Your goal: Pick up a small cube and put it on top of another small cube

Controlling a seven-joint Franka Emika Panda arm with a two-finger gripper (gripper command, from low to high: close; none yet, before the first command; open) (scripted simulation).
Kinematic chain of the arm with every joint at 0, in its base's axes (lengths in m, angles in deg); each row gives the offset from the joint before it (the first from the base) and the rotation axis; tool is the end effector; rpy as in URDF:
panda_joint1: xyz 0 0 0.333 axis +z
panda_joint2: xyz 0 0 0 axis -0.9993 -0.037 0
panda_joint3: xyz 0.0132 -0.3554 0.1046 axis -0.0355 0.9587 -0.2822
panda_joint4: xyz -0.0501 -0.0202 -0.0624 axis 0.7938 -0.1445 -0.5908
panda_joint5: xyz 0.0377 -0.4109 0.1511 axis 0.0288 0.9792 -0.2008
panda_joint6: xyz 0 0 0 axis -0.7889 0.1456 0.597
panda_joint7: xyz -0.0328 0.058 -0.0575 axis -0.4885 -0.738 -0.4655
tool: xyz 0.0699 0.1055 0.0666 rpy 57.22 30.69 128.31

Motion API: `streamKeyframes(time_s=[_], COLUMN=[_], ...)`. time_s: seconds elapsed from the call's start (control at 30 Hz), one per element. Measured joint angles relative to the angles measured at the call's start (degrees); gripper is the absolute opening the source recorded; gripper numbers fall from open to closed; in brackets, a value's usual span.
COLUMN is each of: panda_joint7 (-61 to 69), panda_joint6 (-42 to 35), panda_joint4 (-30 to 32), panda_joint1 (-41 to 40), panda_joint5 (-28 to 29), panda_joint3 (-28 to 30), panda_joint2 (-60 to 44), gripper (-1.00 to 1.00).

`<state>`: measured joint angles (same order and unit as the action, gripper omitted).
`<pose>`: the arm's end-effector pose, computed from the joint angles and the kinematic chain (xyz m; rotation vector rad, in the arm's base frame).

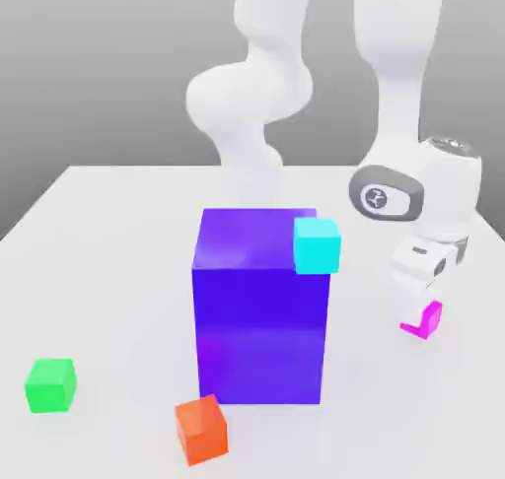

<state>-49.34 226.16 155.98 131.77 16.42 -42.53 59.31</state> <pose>0.2231 0.2912 0.1036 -3.1394 -0.0934 -0.0009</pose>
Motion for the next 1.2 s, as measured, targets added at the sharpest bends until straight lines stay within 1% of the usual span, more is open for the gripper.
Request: streamKeyframes(time_s=[0.1, 0.2, 0.27, 0.33, 0.43, 0.53, 0.6, 0.67, 0.7, 1.03, 1.2], panda_joint7=[4.67, 10.36, 13.75, 17.95, 24.35, 30.31, 35.23, 41.37, 44.19, 68.72, 76.0], panda_joint6=[-4.39, -9.21, -10.5, -11.03, -12.02, -13.11, -14.12, -15.46, -16.05, -21.12, -23.45], panda_joint4=[1.29, 2.61, 0.6, -2.64, -5.83, -7.45, -9.06, -11.4, -12.41, -20.24, -19.83], panda_joint1=[-3.85, -3.94, -3.16, -1.6, 1.53, -0.36, -4.78, -12.4, -15.92, -35.89, -45.16], panda_joint5=[-6.08, -14.06, -17.13, -18.85, -19.95, -20.48, -20.86, -21.43, -21.66, -23.39, -22.69], panda_joint3=[-5.33, -7.85, -8.72, -8.49, -4.18, 1.54, 5.66, 9.5, 10.49, 18.38, 22.64], panda_joint2=[5.63, 11.91, 13.67, 13.95, 13.78, 13.71, 13.38, 12.69, 12.42, 10.75, 10.18], gripper=[-1.0, -1.0, -1.0, -1.0, -1.0, -1.0, -1.0, -1.0, -1.0, -1.0, -1.0])
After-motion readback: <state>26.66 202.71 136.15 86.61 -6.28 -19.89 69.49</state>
